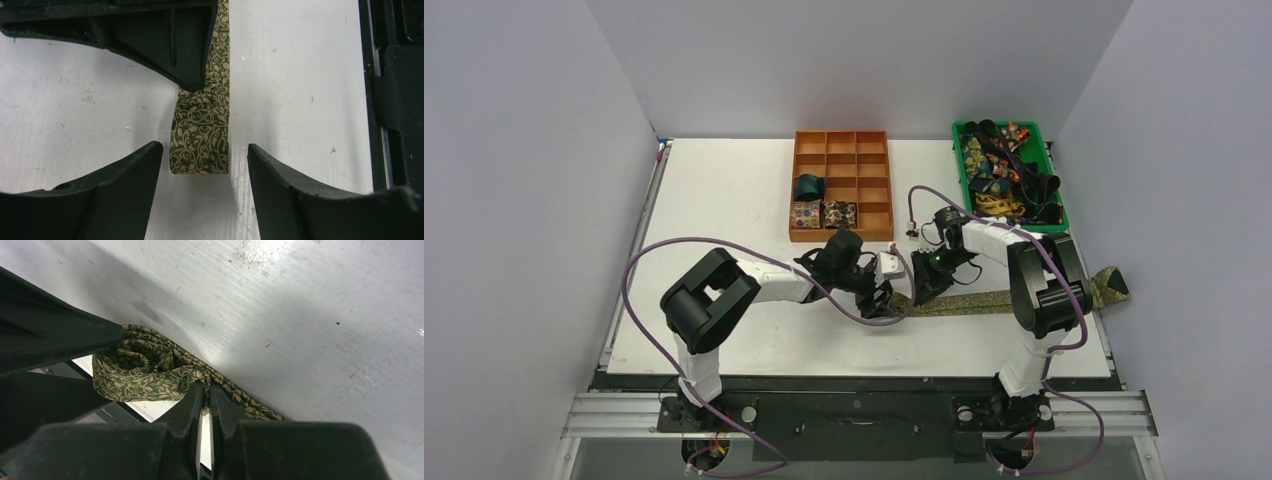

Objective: Roll the ties
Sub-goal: Roll the tie at the center of the board.

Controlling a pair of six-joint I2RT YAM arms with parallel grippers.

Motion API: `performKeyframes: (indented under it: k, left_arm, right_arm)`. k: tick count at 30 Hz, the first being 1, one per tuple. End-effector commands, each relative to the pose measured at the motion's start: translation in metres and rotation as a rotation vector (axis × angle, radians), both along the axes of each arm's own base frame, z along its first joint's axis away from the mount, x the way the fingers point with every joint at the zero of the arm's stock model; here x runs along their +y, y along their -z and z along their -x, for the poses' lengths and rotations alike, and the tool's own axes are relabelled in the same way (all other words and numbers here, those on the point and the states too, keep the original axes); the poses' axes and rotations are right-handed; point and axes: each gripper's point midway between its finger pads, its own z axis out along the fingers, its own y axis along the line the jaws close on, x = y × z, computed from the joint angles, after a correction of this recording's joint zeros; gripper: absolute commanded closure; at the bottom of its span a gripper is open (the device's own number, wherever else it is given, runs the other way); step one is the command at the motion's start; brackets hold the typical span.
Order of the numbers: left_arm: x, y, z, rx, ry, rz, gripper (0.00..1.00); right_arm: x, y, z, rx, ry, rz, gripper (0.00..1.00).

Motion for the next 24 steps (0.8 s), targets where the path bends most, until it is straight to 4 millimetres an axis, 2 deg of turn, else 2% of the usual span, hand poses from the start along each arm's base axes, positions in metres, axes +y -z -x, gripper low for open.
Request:
performKeyframes:
  k: [1, 2, 5, 11, 13, 15, 16, 17, 20, 24]
  left_arm:
    - [-0.023, -0.021, -0.005, -0.005, 0.03, 0.069, 0.44]
    - [-0.025, -0.023, -0.005, -0.004, 0.033, 0.073, 0.49]
    - [-0.037, -0.031, -0.005, -0.005, 0.035, 0.089, 0.55]
    - [-0.058, -0.024, -0.002, 0.031, 0.022, 0.084, 0.57]
    - [-0.059, -0.02, -0.006, 0.05, -0.004, 0.072, 0.55]
    - [-0.049, -0.022, -0.012, 0.046, -0.026, 0.076, 0.44]
    - [-0.042, -0.032, -0.018, 0.029, -0.036, 0.096, 0.4]
    - [-0.032, -0.026, -0.015, 0.017, -0.034, 0.085, 0.34]
    - [-0.005, -0.015, -0.012, -0.006, -0.02, 0.033, 0.28]
    - [0.005, -0.001, -0.008, -0.014, 0.001, -0.009, 0.25]
  right_arm:
    - [-0.006, 0.018, -0.006, -0.068, -0.024, 0.061, 1.0]
    - [-0.006, 0.018, -0.006, -0.068, -0.024, 0.058, 1.0]
    - [-0.003, 0.018, -0.006, -0.067, -0.021, 0.046, 1.0]
    - [0.0, 0.019, -0.008, -0.072, -0.021, 0.035, 1.0]
    - [-0.001, 0.019, -0.008, -0.073, -0.02, 0.038, 1.0]
    - [-0.002, 0.019, -0.007, -0.072, -0.019, 0.041, 1.0]
    - [-0.003, 0.019, -0.007, -0.071, -0.018, 0.043, 1.0]
    - [-0.003, 0.019, -0.007, -0.07, -0.017, 0.045, 1.0]
    - [-0.004, 0.02, -0.004, -0.063, -0.025, 0.05, 1.0]
    - [-0.004, 0.02, -0.005, -0.063, -0.027, 0.05, 1.0]
